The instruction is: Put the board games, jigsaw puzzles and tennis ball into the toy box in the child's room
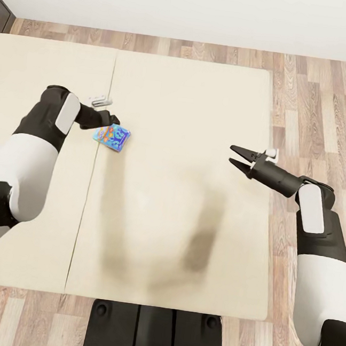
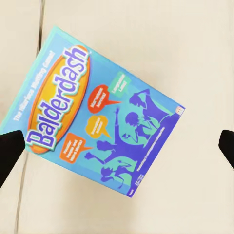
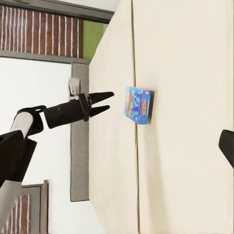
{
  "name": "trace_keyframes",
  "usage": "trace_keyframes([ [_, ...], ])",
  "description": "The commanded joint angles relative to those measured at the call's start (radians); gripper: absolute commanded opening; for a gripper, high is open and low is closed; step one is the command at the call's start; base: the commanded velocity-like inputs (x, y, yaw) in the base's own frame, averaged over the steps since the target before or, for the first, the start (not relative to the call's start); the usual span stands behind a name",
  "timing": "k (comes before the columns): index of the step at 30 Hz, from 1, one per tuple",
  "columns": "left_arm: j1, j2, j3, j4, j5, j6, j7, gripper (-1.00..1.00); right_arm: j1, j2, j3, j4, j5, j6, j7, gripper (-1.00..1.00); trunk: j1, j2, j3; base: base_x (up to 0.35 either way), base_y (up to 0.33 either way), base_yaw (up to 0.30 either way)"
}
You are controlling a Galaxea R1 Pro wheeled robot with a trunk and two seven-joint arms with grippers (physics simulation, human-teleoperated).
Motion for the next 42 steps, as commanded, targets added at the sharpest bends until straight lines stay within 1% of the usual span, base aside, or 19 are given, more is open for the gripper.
trace_keyframes([
  [1,-0.004,0.000,0.002,0.006,0.006,0.002,0.004,1.00,0.000,0.000,-0.002,0.000,0.004,0.005,0.000,1.00,0.000,-0.001,-0.001,0.000,0.000,0.000],
  [4,-0.022,0.000,0.001,0.035,0.005,-0.006,0.006,1.00,0.000,0.001,-0.001,0.000,0.002,0.005,-0.016,1.00,0.000,-0.001,-0.001,0.000,0.000,0.000],
  [6,-0.042,0.000,0.000,0.069,0.004,-0.024,0.008,1.00,0.001,0.003,-0.001,-0.002,0.002,0.005,-0.022,1.00,0.000,-0.001,-0.001,0.000,0.000,0.000],
  [11,-0.104,-0.001,-0.001,0.201,0.002,-0.116,0.012,1.00,0.007,0.005,-0.001,-0.017,0.004,0.005,-0.027,1.00,0.000,-0.001,-0.001,0.000,0.000,0.000],
  [15,-0.137,-0.002,-0.002,0.261,-0.006,-0.154,0.013,1.00,0.012,0.007,0.001,-0.022,0.005,0.005,-0.028,1.00,0.000,-0.001,-0.001,0.000,0.000,0.000],
  [16,-0.143,-0.004,-0.003,0.272,-0.016,-0.166,0.014,1.00,0.013,0.008,0.003,-0.022,0.006,0.005,-0.028,1.00,0.000,-0.001,-0.001,0.000,0.000,0.000],
  [18,-0.147,-0.006,-0.003,0.279,-0.030,-0.176,0.014,1.00,0.013,0.009,0.005,-0.024,0.006,0.005,-0.028,1.00,0.000,-0.001,-0.001,0.000,0.000,0.000],
  [19,-0.150,-0.008,-0.003,0.284,-0.047,-0.185,0.015,1.00,0.014,0.010,0.006,-0.028,0.007,0.005,-0.029,1.00,0.000,-0.001,-0.001,0.000,0.000,0.000],
  [23,-0.154,-0.010,-0.003,0.290,-0.083,-0.208,0.015,1.00,0.014,0.012,0.008,-0.036,0.008,0.005,-0.029,1.00,0.000,-0.001,-0.001,0.000,0.000,0.000],
  [25,-0.154,-0.010,-0.004,0.293,-0.093,-0.225,0.015,1.00,0.015,0.012,0.008,-0.039,0.008,0.005,-0.029,1.00,0.000,-0.001,-0.001,0.000,0.000,0.000],
  [28,-0.155,-0.009,-0.004,0.295,-0.100,-0.253,0.015,1.00,0.015,0.012,0.008,-0.041,0.008,0.005,-0.029,1.00,0.000,-0.001,-0.001,0.000,0.000,0.000],
  [32,-0.155,-0.009,-0.004,0.296,-0.104,-0.269,0.015,1.00,0.016,0.012,0.008,-0.043,0.007,0.005,-0.032,1.00,0.000,-0.001,-0.001,0.000,0.000,0.000],
  [42,-0.155,-0.010,-0.005,0.297,-0.105,-0.281,0.015,1.00,0.016,0.010,0.005,-0.043,0.007,0.005,-0.034,1.00,0.000,-0.001,-0.001,0.000,0.000,0.000],
])
